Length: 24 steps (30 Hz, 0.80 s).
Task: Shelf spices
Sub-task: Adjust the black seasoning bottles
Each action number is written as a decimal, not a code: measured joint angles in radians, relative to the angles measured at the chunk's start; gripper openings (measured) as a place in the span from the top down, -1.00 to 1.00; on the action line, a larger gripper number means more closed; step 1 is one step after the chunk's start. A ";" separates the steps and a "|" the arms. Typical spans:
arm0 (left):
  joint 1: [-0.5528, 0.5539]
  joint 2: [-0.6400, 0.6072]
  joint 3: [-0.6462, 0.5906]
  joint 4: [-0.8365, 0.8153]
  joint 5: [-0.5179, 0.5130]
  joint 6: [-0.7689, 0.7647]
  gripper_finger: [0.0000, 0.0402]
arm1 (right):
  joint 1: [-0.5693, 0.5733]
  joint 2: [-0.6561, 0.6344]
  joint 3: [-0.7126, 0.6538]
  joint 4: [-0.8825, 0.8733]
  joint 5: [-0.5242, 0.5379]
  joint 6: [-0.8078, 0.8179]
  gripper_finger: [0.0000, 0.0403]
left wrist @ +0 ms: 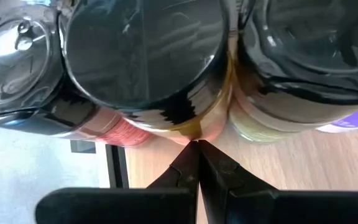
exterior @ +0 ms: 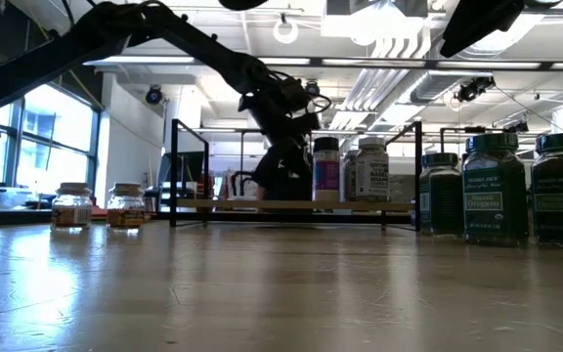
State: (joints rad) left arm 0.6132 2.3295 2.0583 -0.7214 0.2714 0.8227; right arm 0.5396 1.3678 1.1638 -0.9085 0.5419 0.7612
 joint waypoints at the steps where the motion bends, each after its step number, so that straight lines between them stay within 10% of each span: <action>1: 0.000 0.000 0.000 0.001 0.000 0.000 1.00 | 0.000 0.000 0.000 0.000 0.000 0.000 0.26; 24: -0.045 -0.001 0.000 -0.182 0.071 -0.007 1.00 | 0.000 0.000 0.000 -0.007 0.007 -0.006 0.26</action>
State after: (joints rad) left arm 0.5678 2.3283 2.0579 -0.9035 0.3428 0.8154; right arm 0.5392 1.3678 1.1637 -0.9154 0.5488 0.7553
